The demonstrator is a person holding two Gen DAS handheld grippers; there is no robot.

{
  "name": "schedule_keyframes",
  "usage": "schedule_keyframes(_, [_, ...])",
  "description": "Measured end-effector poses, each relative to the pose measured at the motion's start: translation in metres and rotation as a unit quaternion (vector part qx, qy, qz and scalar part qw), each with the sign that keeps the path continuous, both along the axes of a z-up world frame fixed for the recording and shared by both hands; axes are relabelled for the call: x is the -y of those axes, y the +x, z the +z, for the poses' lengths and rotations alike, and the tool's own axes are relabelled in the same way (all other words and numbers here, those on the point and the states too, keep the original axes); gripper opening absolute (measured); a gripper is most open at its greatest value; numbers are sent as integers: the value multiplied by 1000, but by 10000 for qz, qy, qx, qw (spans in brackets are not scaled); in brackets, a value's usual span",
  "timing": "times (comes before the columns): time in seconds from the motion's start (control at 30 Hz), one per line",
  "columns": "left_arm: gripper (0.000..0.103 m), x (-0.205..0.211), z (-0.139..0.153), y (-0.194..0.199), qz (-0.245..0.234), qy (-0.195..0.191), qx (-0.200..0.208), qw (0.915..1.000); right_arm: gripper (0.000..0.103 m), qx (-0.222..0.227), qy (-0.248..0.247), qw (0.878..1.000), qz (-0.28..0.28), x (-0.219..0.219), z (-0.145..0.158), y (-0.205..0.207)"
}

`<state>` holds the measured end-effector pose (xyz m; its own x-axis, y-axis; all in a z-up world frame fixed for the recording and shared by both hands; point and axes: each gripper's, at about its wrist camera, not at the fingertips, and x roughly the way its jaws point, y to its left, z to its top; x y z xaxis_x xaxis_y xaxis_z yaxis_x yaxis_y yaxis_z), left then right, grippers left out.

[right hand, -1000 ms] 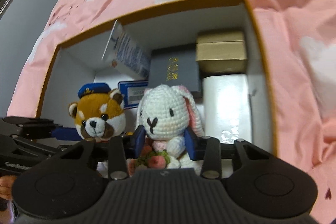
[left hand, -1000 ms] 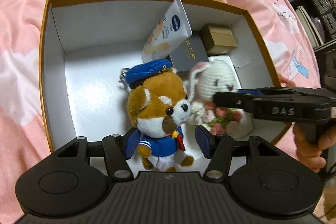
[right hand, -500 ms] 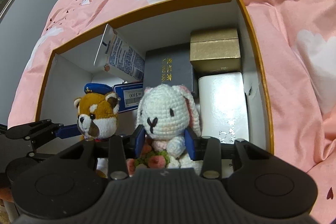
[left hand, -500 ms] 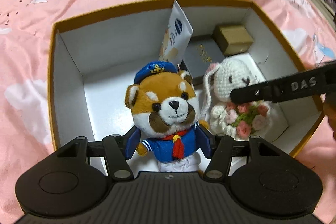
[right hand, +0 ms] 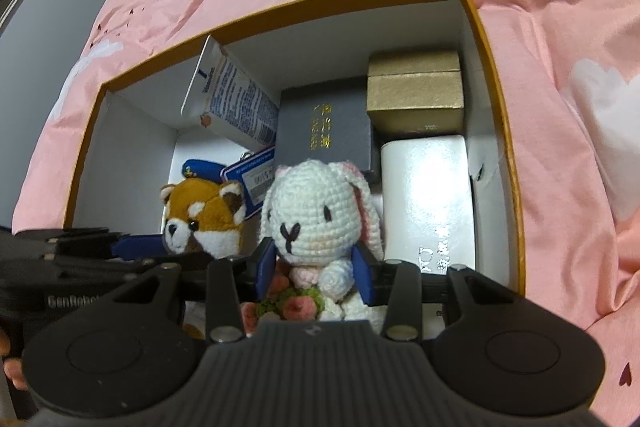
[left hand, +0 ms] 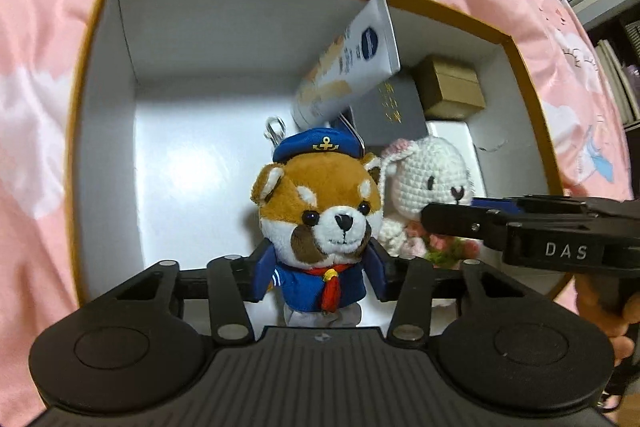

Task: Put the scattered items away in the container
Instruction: 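Lower the red panda and white bunny plushes into the orange box together, then press the plushes down inside the box and open both grippers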

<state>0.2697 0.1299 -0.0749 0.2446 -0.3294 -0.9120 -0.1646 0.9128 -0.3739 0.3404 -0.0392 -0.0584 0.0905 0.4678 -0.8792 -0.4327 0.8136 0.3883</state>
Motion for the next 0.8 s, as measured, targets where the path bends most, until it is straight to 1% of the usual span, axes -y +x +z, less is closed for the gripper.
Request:
schedule_keyframes(0.07, [48,-1,-1,-1,-90,-165,-95,9998,43,-117,6,9999,56,1,1,1])
schedule_keyframes(0.1, [48,-3,0,-2,-129,-174,-73,9997,42,-154,19,9999,74,2,3,1])
schedule_keyframes(0.2, [46,-8,4,-4,-208,-399,-88,9989,42,-110,7,9998,147,4,8,0])
schedule_keyframes(0.3, [45,-14,19,-8,-172,-410,64,9990,42,-121,15,9998,154,6,12,2])
schedule_keyframes(0.33, [45,-15,26,-9,-190,-339,120,9992,42,-91,18,9999,144,7,14,2])
schedule_keyframes(0.47, [45,-13,43,-10,-366,238,115,9990,42,-34,-4,9999,143,6,16,4])
schedule_keyframes(0.5, [45,-9,44,-9,-401,429,99,9982,42,-36,-8,9999,154,5,16,4])
schedule_keyframes(0.57, [45,2,44,-7,-471,1053,99,9933,42,-6,-46,9998,170,3,16,3])
schedule_keyframes(0.6, [45,6,43,-6,-489,1297,114,9903,42,7,-63,9998,180,2,15,3])
schedule_keyframes(0.63, [46,10,40,-4,-529,1384,106,9889,42,12,-72,9998,179,1,15,2])
schedule_keyframes(0.7, [46,14,38,-2,-669,1289,65,9894,43,15,-77,9998,173,1,15,2])
schedule_keyframes(0.77, [46,17,33,0,-839,941,-90,9920,43,20,-93,9998,172,3,16,2])
schedule_keyframes(0.8, [46,17,31,-1,-883,867,-100,9923,43,22,-115,9998,157,3,15,2])
